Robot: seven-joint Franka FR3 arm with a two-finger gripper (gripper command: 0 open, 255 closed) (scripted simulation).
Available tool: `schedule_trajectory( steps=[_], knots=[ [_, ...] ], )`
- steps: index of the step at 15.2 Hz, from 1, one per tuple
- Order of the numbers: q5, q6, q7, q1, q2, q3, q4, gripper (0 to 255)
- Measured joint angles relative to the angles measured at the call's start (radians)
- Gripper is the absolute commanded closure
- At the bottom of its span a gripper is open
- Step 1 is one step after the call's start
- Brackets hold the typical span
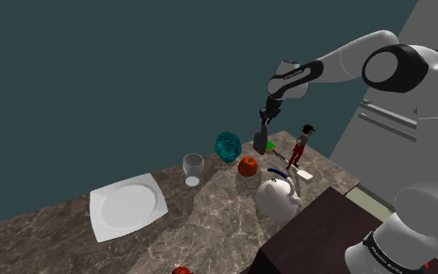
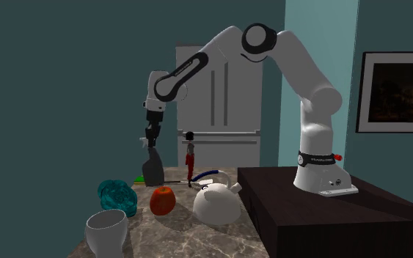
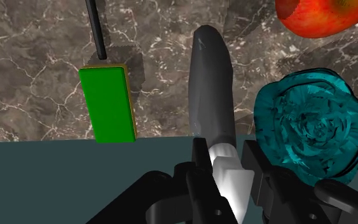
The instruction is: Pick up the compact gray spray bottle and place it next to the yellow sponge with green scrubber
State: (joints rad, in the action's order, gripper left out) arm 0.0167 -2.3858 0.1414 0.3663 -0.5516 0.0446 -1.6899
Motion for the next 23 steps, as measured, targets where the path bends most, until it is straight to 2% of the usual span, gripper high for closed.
schedule_trajectory(
  steps=[5,12,13,19,23],
  knots=[
    [0.002,-0.055,0.001,0.000,-0.044,-0.002,-0.011,255],
    [0.003,-0.066,-0.001,-0.002,-0.057,-0.002,-0.009,255],
    [0.003,-0.066,-0.001,-0.002,-0.057,-0.002,-0.009,0],
    [0.002,-0.066,-0.001,-0.002,-0.057,-0.002,-0.009,0],
    [-0.001,-0.010,0.002,0.002,0.015,0.000,-0.024,0]
  ],
)
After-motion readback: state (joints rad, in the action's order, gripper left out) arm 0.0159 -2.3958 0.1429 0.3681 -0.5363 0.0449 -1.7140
